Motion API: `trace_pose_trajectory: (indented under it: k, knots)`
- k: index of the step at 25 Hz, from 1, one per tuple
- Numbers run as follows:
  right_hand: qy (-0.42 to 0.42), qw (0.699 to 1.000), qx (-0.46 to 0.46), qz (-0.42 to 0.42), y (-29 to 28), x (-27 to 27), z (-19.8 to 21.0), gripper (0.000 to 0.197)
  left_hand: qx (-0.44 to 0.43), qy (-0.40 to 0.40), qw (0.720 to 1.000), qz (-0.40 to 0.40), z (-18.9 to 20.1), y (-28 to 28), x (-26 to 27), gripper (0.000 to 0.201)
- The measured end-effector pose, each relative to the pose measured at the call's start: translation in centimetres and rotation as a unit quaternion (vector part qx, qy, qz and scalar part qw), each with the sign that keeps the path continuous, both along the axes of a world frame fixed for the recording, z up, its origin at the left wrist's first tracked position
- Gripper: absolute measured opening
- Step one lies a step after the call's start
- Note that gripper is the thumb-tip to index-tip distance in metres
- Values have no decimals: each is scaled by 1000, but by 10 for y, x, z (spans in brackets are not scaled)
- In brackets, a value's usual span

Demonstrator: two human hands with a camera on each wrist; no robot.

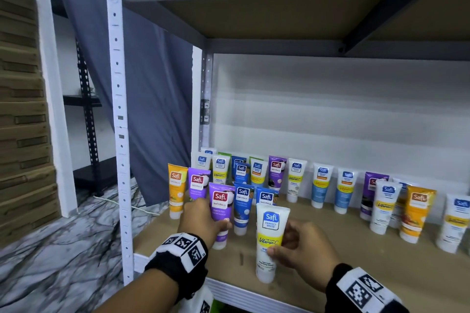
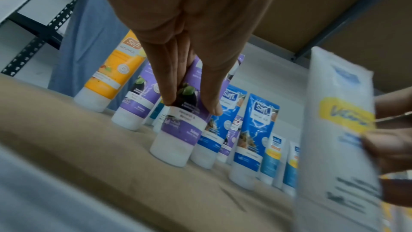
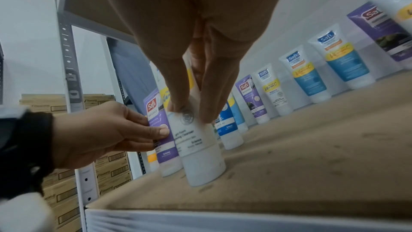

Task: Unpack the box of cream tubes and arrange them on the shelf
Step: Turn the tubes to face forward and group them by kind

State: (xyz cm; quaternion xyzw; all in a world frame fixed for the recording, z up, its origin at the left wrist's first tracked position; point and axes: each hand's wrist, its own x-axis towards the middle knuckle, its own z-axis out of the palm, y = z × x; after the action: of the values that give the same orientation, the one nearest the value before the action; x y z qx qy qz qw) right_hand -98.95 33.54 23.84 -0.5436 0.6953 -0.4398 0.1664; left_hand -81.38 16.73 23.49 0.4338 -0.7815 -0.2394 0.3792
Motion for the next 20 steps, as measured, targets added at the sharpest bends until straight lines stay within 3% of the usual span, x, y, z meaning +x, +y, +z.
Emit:
trace_pose_trajectory:
  k: [9,20]
  knots:
    - [-4,1000,-15,7,-1,-3,-8,31,-8,-39,998,50,-9,-37,-20,44]
    - [23,999,-26,11,-1,-6,-12,35,-1,-55,996,65,-13,-48,-33,39]
